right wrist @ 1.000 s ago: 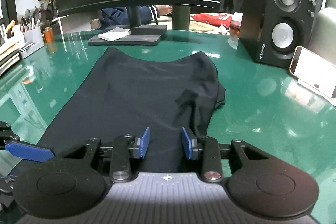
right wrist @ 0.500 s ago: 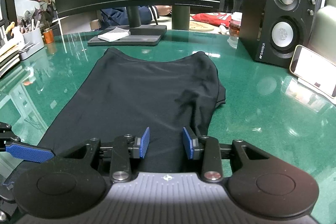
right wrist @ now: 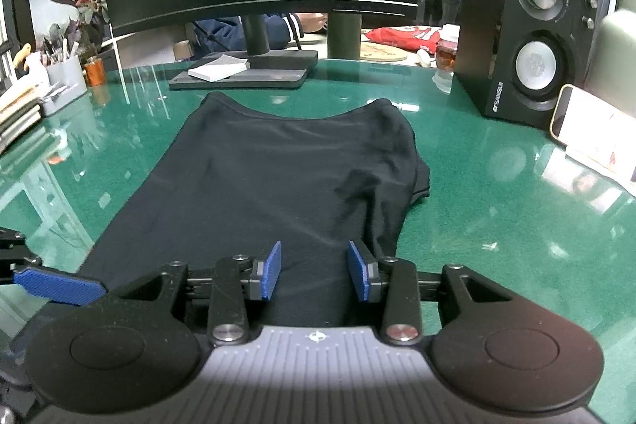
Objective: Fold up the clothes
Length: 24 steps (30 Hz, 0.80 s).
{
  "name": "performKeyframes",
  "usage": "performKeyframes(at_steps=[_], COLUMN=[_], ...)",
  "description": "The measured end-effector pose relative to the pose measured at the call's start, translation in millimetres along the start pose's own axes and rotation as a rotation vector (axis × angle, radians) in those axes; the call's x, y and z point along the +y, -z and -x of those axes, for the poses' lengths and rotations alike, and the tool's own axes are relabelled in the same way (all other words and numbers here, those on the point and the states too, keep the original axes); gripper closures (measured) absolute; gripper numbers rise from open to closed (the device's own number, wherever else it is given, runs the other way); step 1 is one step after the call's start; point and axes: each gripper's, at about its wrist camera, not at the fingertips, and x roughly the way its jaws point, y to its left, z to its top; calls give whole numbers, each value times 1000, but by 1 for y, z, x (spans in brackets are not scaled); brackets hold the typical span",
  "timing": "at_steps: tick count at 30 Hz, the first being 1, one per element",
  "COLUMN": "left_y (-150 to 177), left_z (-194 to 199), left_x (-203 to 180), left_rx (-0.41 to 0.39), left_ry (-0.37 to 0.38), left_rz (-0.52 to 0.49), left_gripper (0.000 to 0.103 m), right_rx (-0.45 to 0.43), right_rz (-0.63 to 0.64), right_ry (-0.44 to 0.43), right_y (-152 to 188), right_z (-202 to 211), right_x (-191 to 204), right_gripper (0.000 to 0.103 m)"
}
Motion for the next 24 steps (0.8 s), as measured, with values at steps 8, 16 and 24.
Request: performKeyframes(at_steps=[8,16,24], left_y=[-47,-81,-90], left_z=[-15,-63,-102], left_x=[35,54,59], left_rx=[-111,-108,-36], left_ry=[-118,-129,-146], left_rz=[46,72,35], left_gripper=[34,35,35], right_rx=[-83,-57,36], right_rz=[-7,74,144], right_ry=[50,91,117], right_y=[-31,-54,-55], right_z=[3,-27,-68], right_x=[-13,-11,-15], right_gripper=[64,65,65])
